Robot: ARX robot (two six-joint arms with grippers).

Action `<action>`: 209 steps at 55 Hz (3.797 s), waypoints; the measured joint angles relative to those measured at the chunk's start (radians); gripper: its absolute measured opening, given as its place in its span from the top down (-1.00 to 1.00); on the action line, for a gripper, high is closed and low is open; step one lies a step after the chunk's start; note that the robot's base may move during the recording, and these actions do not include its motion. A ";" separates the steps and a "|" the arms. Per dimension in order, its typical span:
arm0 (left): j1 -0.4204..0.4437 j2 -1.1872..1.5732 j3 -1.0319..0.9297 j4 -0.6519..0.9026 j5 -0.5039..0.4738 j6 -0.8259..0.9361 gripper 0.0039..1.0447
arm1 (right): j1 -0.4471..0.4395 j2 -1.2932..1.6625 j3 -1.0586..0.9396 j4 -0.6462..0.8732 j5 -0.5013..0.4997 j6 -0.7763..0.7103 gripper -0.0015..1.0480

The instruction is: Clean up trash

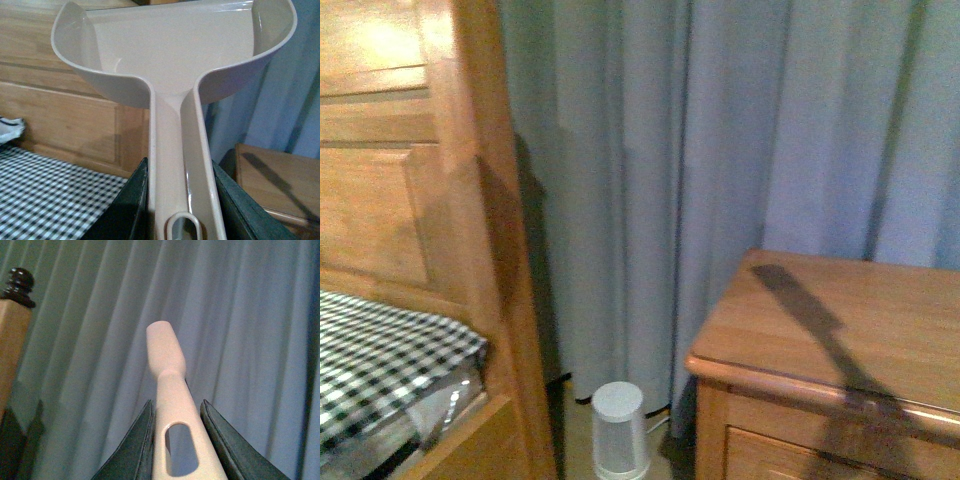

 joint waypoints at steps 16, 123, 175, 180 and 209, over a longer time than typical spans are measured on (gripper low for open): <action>0.000 0.001 0.000 0.000 0.000 -0.001 0.45 | -0.001 -0.002 0.000 0.000 0.001 0.000 0.55; 0.082 0.827 0.228 0.012 0.220 0.589 0.46 | -0.001 -0.002 -0.001 0.000 0.001 0.000 0.56; 0.062 1.151 0.368 -0.150 0.337 1.107 0.46 | -0.001 -0.002 -0.001 -0.001 0.000 0.000 0.56; 0.073 1.151 0.368 -0.156 0.340 1.109 0.46 | -0.001 -0.002 -0.001 -0.001 0.000 0.000 0.56; 0.091 1.198 0.367 -0.148 0.379 1.093 0.46 | -0.001 -0.002 -0.001 0.000 0.000 0.000 0.56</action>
